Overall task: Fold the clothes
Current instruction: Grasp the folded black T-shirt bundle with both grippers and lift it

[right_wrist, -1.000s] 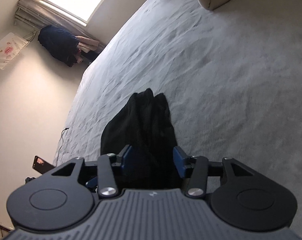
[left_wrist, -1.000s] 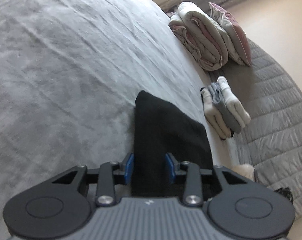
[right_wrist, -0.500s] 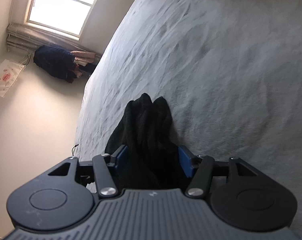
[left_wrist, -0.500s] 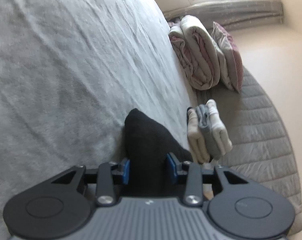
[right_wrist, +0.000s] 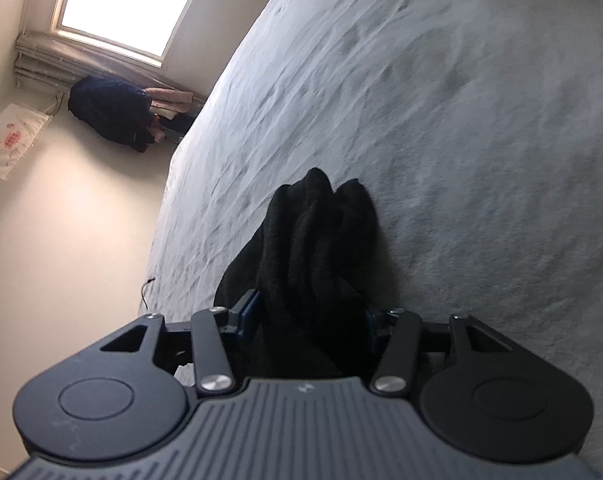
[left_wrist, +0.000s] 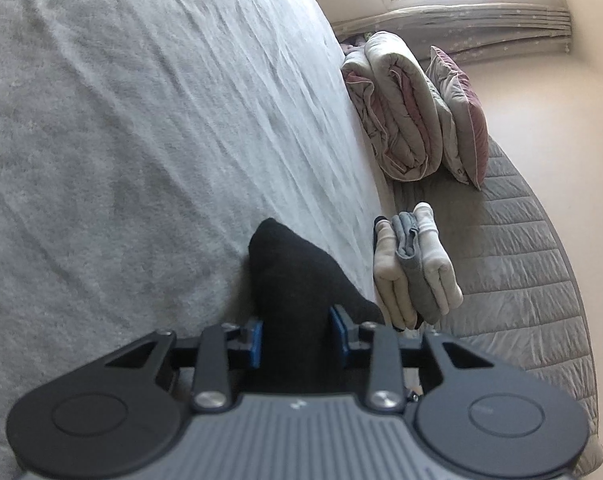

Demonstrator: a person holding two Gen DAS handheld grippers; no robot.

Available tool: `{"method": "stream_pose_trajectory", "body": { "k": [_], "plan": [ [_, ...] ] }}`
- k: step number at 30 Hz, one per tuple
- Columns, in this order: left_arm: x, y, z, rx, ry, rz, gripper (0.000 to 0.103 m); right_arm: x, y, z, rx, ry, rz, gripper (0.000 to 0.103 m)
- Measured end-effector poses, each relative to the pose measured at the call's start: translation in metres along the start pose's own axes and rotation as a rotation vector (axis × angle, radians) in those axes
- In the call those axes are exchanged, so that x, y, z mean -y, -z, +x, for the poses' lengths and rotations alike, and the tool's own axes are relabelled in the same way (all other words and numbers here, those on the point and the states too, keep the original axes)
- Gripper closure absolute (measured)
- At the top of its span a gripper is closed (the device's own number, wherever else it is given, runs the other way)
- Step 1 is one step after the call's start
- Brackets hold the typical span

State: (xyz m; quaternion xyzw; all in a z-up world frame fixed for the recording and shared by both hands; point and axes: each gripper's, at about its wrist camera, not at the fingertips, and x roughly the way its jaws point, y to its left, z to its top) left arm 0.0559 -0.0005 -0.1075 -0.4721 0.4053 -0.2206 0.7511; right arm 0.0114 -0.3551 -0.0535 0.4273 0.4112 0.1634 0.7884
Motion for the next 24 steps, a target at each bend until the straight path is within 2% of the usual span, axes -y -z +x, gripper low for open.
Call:
{"method": "stream_pose_trajectory", "body": {
  "k": [4, 14, 21, 23, 24],
  "plan": [
    [0.001, -0.001, -0.001, -0.011, -0.013, 0.015, 0.069, -0.011, -0.002, 0.006, -0.008, 0.044, -0.042, 0.049],
    [0.001, -0.002, -0.001, -0.021, -0.027, 0.025, 0.071, -0.011, -0.003, 0.013, -0.023, 0.047, -0.033, 0.049],
    [0.006, 0.001, 0.001, -0.043, -0.038, 0.091, 0.069, -0.003, -0.007, 0.016, -0.045, 0.021, 0.000, 0.062],
    [0.007, 0.001, 0.001, -0.042, -0.046, 0.091, 0.072, -0.002, -0.008, 0.015, -0.051, 0.011, 0.012, 0.068],
    [0.008, 0.001, 0.000, -0.042, -0.052, 0.087, 0.077, -0.002, -0.008, 0.014, -0.053, 0.006, 0.016, 0.071]
  ]
}}
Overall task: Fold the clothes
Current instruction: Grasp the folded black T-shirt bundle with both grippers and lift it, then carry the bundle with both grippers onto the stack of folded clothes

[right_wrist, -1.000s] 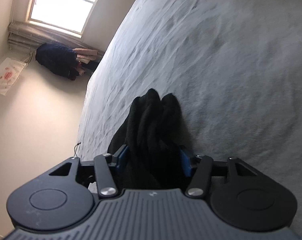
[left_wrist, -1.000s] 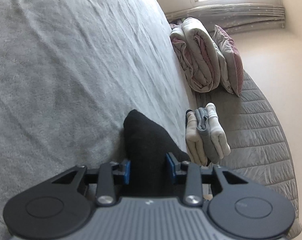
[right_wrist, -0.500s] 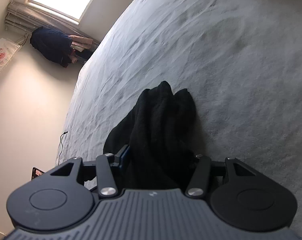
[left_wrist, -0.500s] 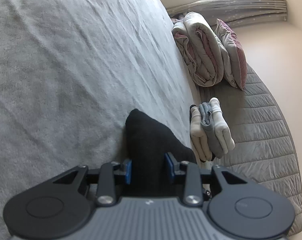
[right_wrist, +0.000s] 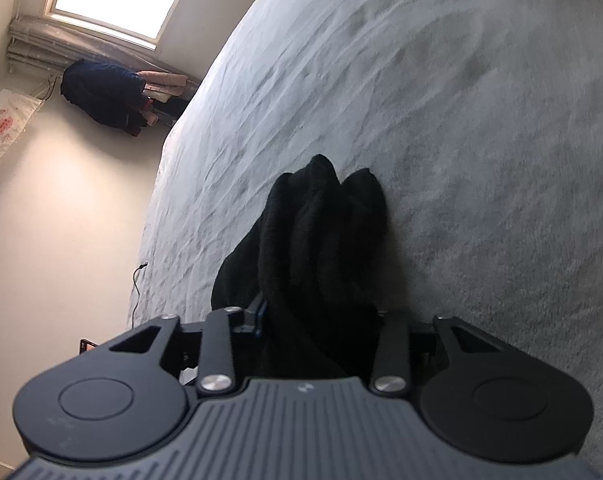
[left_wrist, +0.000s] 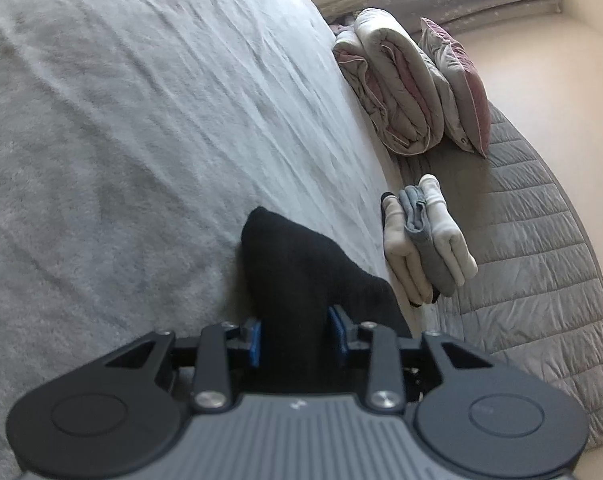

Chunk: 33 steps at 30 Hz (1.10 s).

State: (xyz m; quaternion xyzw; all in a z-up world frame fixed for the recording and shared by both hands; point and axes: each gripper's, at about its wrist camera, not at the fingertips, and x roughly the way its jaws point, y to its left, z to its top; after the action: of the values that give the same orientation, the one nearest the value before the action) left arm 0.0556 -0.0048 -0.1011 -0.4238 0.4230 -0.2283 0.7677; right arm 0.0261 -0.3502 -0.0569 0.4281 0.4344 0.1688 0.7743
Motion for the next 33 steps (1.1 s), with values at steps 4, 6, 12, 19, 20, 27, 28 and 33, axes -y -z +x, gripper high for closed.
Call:
{"method": "stream_pose_trajectory", "body": {
  "k": [4, 6, 12, 19, 20, 27, 28, 33],
  "plan": [
    [0.009, 0.003, -0.001, 0.009, -0.011, 0.009, 0.088, -0.003, 0.000, -0.005, 0.004, -0.015, 0.003, 0.074],
    [0.014, 0.004, -0.002, 0.015, -0.016, 0.015, 0.088, -0.006, 0.001, -0.009, 0.011, -0.031, 0.001, 0.075],
    [0.039, 0.003, -0.005, 0.025, -0.013, 0.053, 0.088, -0.010, 0.001, -0.023, 0.041, -0.072, 0.012, 0.075],
    [0.073, 0.009, 0.009, 0.008, 0.052, 0.101, 0.089, 0.004, -0.005, -0.059, 0.118, -0.110, 0.071, 0.075],
    [0.079, 0.009, 0.013, 0.001, 0.063, 0.108, 0.089, 0.007, -0.006, -0.067, 0.134, -0.116, 0.085, 0.075],
    [0.141, 0.007, 0.056, -0.026, 0.149, 0.156, 0.090, 0.009, -0.039, -0.116, 0.245, -0.158, 0.111, 0.075],
    [0.151, 0.005, 0.062, -0.028, 0.157, 0.166, 0.090, 0.009, -0.047, -0.122, 0.256, -0.162, 0.111, 0.075],
    [0.203, -0.014, 0.095, -0.027, 0.185, 0.233, 0.090, -0.001, -0.093, -0.144, 0.304, -0.170, 0.073, 0.076]
  ]
}}
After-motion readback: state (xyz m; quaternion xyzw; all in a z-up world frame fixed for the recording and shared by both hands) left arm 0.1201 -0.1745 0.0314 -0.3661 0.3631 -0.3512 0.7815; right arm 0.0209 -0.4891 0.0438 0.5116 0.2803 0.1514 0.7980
